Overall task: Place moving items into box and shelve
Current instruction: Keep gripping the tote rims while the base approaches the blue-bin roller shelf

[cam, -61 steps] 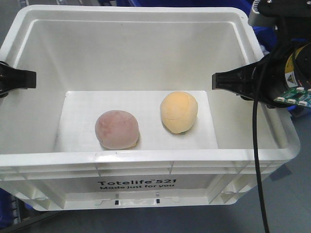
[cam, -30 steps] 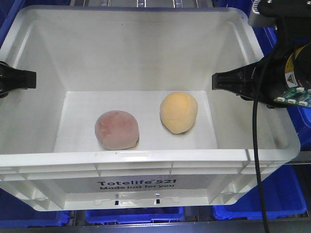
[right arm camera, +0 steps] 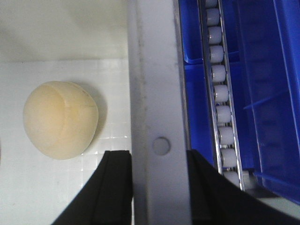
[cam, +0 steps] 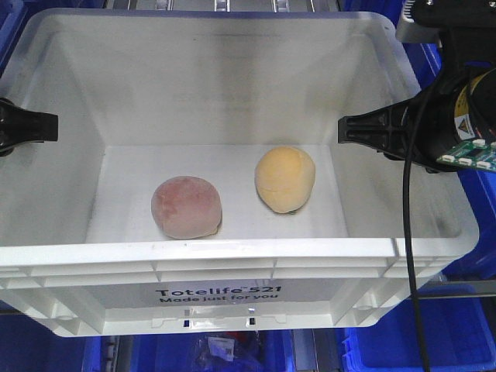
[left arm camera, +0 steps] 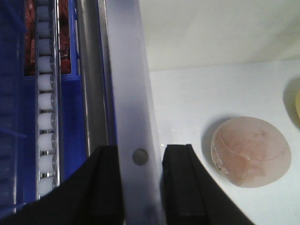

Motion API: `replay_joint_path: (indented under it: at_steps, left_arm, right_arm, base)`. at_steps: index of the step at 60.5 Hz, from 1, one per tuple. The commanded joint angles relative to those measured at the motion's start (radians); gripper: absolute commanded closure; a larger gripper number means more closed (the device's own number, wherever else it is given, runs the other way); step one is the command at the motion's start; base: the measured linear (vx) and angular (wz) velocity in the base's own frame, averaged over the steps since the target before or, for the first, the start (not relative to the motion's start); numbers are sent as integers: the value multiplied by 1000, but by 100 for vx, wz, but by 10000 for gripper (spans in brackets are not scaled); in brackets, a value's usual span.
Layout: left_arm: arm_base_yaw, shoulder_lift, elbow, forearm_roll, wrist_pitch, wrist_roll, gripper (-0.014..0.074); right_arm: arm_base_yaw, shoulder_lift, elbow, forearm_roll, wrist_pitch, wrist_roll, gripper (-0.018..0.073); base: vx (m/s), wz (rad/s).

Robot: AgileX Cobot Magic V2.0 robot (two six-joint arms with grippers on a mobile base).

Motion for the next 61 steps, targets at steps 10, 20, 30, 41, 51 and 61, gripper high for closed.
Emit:
replay_joint_path:
  at_steps: [10,20,30,41,51,61]
  left_arm:
    - [-6,-26,-41,48,-109,1,619]
    - [-6,-26,-41,48,-109,1,619]
    - [-6,-26,-41,48,-109,1,619]
    - [-6,-26,-41,48,-109,1,619]
    - [-6,-26,-41,48,-109,1,619]
    - [-6,-26,-41,48,-109,1,619]
  right_arm:
    - [-7,-34,-40,-125,-66,-6,484]
    - [-7,-34,-40,-125,-66,-6,484]
    - [-7,-34,-40,-125,-66,-6,484]
    - [-7,-34,-40,-125,-66,-6,484]
    - [-7,-34,-40,-125,-67,-6,484]
    - [-7,-34,-40,-125,-67,-6,484]
  base:
    - [12,1]
    - [9,1]
    - [7,1]
    - [4,2]
    - [1,1]
    - [0,0]
